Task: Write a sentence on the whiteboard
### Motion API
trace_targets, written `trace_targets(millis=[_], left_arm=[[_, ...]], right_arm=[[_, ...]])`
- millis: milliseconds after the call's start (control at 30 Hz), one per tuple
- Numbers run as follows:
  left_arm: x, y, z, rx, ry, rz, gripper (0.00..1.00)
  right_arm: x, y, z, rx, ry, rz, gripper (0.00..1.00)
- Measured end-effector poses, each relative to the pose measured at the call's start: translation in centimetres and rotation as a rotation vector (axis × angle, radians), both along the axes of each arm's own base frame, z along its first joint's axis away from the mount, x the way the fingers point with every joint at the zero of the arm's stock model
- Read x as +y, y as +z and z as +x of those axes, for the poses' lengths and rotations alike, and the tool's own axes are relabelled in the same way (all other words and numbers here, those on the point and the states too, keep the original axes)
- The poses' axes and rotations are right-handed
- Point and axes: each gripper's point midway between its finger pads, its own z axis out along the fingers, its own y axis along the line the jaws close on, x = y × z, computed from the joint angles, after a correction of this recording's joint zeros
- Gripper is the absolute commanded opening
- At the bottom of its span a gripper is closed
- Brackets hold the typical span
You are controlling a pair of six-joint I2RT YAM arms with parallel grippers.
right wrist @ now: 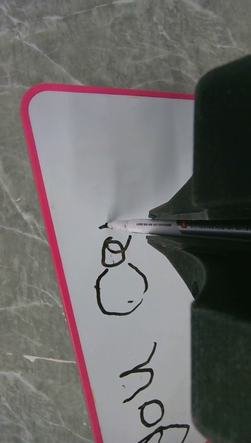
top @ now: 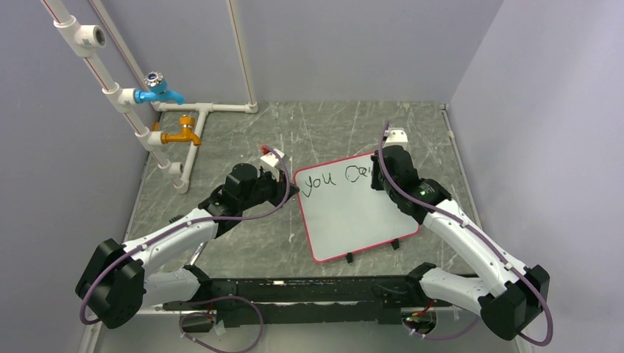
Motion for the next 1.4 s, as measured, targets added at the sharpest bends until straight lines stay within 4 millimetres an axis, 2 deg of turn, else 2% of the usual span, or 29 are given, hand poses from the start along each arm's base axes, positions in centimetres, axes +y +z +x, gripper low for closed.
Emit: trace_targets(millis=[567, 967, 1400], left_arm=[[0.0, 0.0, 0.0, 0.001, -0.002, 0.001, 0.00], [0.0, -0.1, 0.0, -0.001, -0.002, 0.004, 0.00], [0.0, 0.0, 0.0, -0.002, -0.002, 0.004, 0.00]], right_arm=[[-1.0, 0.5, 0.7, -0.013, -0.035, -0.017, 0.00], [-1.6, -0.5, -1.0, -0.004, -0.042, 0.013, 0.00], [-2.2, 0.4, -2.4, -0.014, -0.044, 0.042, 0.00]])
